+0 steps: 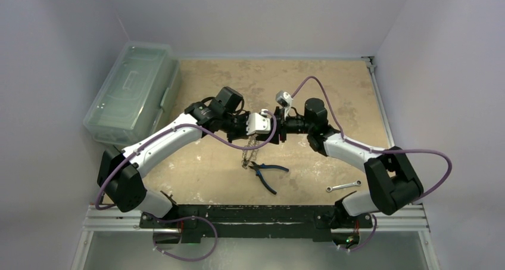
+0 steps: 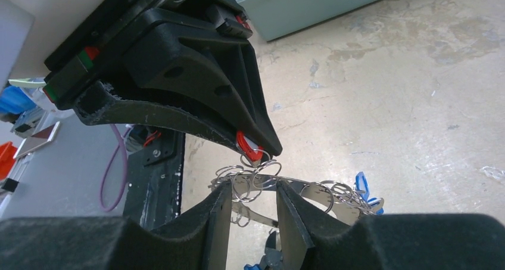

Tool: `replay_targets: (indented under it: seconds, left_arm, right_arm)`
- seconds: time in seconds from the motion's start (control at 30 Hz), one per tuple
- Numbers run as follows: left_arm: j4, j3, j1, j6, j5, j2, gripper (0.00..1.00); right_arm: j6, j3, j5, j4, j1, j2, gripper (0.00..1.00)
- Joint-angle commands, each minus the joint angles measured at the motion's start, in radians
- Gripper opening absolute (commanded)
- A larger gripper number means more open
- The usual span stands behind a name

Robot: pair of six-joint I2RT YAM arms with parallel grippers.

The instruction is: Remove the keys from the keyring

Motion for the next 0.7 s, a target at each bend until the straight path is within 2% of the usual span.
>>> replay_targets:
  seconds: [0.0,0.4,0.67]
  left_arm:
    - [0.045,0.027,0.006,-0.016,0.032,-0.002,0.0]
    - [0.042,0.026,0.006,-0.012,0.04,-0.004,0.0]
    - [0.04,0.02,0.005,-0.002,0.049,-0.006,0.0]
  right_arm:
    - [0.037,0.007,0.001,0.047,0.0,0.003,0.37]
    - [0.205,0.014,-0.051,0.187,0.0,0.094,0.35]
    - [0.352,-0.017,-0.131,0.408,0.0,0.15,0.34]
